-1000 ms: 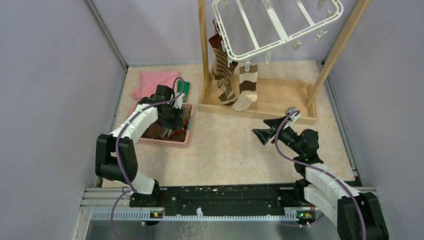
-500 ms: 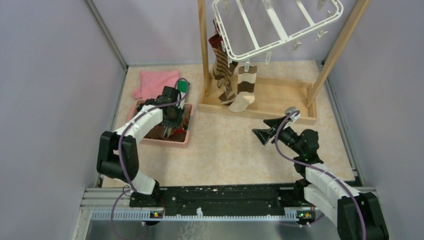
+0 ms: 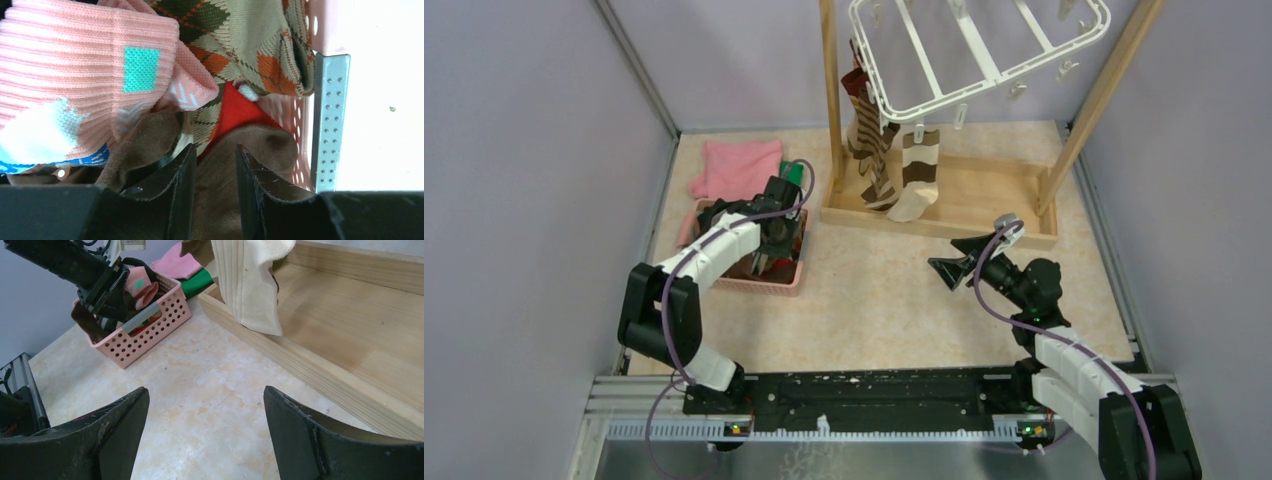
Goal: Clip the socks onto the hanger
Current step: Pick up the sock from the bin.
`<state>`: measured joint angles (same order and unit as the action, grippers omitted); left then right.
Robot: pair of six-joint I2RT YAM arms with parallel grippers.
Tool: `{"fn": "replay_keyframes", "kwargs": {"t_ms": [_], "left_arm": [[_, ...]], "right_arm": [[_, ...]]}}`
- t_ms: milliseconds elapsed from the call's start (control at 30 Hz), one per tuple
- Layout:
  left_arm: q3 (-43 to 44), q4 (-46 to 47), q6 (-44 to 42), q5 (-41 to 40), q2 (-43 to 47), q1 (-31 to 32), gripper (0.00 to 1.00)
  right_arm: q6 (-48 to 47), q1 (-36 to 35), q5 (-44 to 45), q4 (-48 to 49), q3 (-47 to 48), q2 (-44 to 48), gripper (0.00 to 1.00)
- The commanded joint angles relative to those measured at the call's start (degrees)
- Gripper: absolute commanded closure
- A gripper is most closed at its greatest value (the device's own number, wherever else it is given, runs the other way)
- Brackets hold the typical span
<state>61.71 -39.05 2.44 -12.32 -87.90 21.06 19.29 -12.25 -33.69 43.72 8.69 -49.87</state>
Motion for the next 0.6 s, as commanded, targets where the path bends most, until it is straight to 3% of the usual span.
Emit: {"fn": "replay_keyframes", "kwargs": {"t_ms": [0, 367, 567], "left_arm": [[1.27, 0.43, 0.87, -2.92, 1.76, 0.15, 0.59], [-0.56, 1.95, 0.78, -8.16, 2.51, 0.60, 0.57], [-3.00, 2.68, 2.51, -11.33, -4.60, 0.58, 0.59]], "right_arm": [[-0.13, -0.05, -0.41, 2.48, 0.28, 0.99, 0.16], [-0.22, -0.05, -0.50, 2.39, 0.25, 0.91, 0.16], [-0.22, -0.06, -0.57, 2.22, 0.35, 1.09, 0.16]]}}
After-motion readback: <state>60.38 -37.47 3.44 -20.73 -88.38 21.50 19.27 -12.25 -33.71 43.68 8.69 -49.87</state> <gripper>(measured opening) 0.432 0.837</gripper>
